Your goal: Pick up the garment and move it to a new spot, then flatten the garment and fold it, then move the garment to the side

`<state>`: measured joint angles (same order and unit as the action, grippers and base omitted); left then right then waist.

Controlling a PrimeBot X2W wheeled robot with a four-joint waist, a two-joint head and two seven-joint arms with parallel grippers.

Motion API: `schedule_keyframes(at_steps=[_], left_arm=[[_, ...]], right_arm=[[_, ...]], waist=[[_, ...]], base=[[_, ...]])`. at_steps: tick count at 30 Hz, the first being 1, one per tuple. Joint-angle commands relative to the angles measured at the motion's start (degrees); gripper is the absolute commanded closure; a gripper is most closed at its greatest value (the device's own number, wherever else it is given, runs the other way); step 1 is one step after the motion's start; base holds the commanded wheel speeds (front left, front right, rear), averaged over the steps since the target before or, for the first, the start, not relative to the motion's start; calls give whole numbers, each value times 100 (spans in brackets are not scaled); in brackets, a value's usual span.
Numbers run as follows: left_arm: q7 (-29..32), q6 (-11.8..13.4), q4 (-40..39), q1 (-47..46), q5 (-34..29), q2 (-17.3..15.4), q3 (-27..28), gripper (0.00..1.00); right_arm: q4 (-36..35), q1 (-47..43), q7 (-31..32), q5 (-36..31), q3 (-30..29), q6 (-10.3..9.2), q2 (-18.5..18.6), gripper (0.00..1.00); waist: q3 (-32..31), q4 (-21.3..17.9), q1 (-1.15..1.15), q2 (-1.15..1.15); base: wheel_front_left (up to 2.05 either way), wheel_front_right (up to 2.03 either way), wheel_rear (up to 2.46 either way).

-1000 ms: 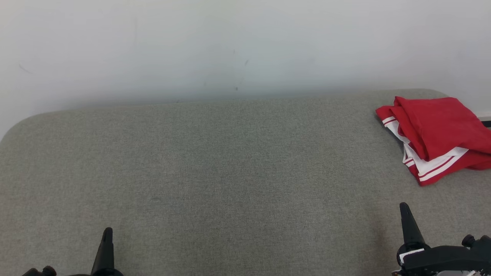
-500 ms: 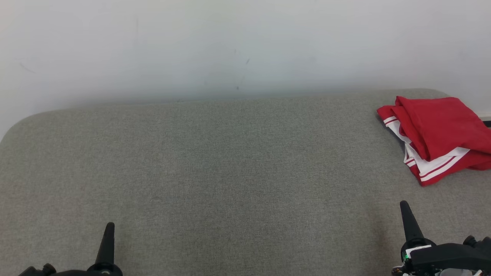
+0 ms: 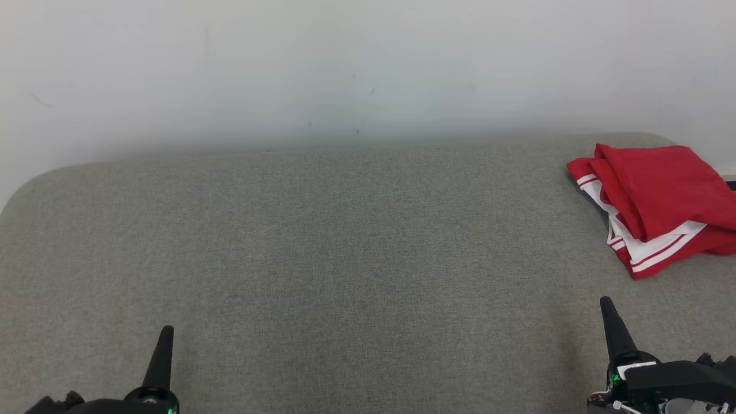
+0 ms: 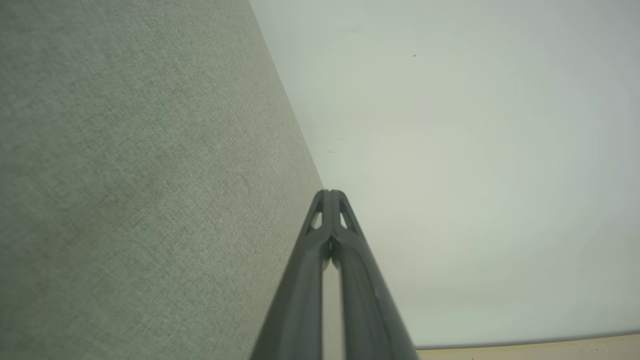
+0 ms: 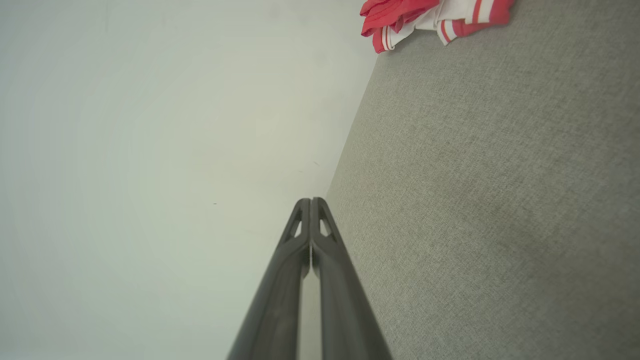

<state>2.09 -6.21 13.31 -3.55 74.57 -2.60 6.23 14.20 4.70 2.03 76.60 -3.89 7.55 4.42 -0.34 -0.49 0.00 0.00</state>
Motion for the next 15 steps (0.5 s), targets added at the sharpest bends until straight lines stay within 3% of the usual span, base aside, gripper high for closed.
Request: schedule_keyframes(at_steps=[1,15], left_arm=[[50,-36,-13,-119,160,-32,22,100],[208,-83,34,-206,781,-36,33,100]], right_arm=[[-21,87,37,152,-38,-8,-16,100],[-10,129,203,697,-125,-9,-69,100]], waist=[[1,2,0,0],[15,18,0,0]], base=[[0,0,0],[0,0,0]])
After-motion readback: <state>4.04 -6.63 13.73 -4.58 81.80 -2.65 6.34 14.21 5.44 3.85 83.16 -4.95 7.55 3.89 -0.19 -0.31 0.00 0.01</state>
